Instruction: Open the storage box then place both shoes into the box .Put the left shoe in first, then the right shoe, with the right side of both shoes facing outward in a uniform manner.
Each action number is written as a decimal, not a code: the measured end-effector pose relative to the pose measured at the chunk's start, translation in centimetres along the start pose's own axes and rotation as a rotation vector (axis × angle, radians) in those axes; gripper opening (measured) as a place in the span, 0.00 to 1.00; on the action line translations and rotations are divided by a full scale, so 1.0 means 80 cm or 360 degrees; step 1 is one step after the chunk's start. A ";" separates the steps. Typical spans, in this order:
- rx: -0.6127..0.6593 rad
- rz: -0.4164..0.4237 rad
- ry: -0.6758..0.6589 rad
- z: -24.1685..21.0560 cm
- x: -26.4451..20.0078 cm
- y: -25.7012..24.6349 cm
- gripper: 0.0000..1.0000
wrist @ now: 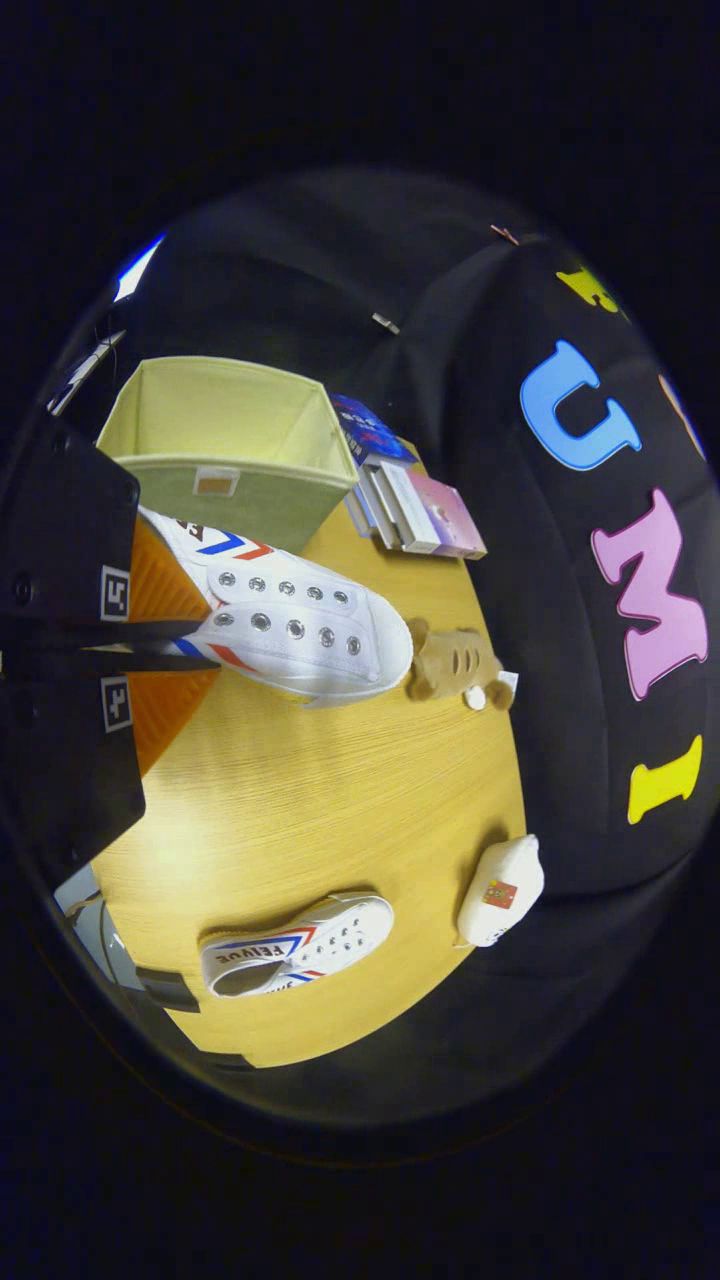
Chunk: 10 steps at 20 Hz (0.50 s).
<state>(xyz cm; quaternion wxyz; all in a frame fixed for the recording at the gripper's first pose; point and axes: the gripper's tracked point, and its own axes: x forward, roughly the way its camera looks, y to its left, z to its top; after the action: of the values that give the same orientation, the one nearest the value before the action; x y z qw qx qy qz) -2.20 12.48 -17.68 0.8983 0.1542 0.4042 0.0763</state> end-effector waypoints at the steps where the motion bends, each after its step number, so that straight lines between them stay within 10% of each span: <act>1: -0.0005 0.0015 -0.0030 0.008 -0.011 0.017 0.05; 10: 0.0037 0.0258 -0.0046 0.008 -0.028 0.185 0.05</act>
<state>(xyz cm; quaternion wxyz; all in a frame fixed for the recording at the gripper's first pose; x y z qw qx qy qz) -3.34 25.68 -10.69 0.8931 0.1979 0.3782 0.1420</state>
